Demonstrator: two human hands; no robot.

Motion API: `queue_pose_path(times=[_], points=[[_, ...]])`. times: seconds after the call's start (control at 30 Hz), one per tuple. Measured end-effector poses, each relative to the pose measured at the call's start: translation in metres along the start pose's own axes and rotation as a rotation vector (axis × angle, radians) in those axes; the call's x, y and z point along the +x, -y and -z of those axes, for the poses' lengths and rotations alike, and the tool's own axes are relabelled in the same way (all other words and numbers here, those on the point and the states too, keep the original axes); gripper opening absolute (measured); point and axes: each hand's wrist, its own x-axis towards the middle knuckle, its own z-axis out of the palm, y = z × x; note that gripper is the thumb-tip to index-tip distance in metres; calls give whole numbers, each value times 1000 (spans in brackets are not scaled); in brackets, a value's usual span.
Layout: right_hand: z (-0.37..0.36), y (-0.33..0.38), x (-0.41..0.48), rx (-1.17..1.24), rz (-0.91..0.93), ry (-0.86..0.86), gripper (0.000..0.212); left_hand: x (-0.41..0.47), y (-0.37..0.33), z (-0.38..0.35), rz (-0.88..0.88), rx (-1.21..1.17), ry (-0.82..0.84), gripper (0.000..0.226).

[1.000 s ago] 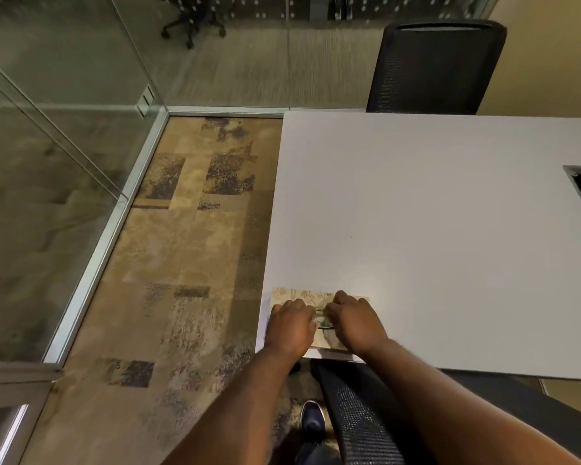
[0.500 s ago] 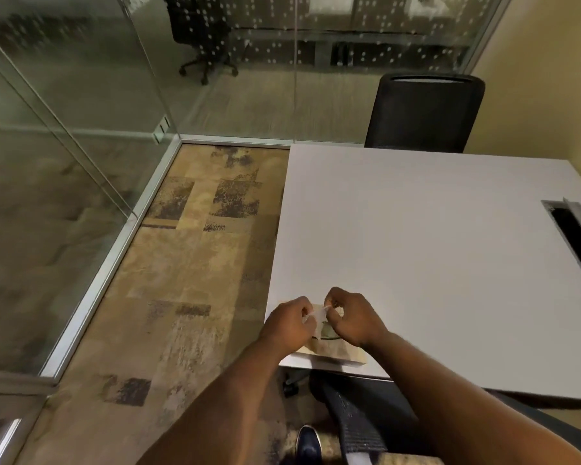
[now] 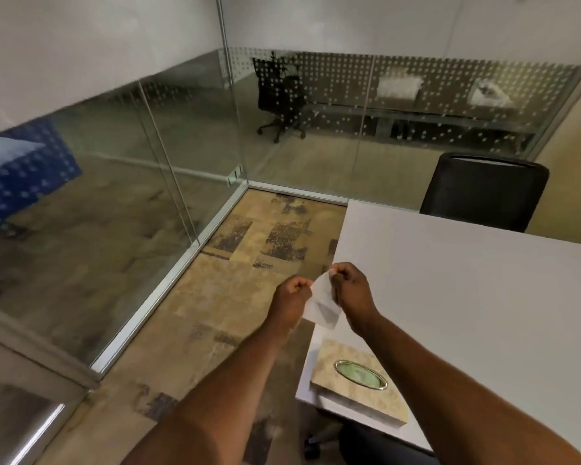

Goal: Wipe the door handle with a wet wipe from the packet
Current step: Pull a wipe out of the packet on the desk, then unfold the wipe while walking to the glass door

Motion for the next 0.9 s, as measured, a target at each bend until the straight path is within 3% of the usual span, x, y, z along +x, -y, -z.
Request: queue_pose_path(times=[0.1,0.27,0.4,0.6,0.9], points=[[-41,30,0,-10,56,27,16,-8,-21,38,-9,-127,-65,11],[-108,82,-7,96,95,29,16,-34,-39,113,13,-291,-37,31],[-167,121,-17,202,93,74,13,-62,-54,177,-29,-308,-147,50],[-247,166,-47,340,65,211,12,-105,-71,263,-97,-307,-334,39],[-351,215,-107,349,129,372,14,-156,-74,370,-212,-145,-552,14]])
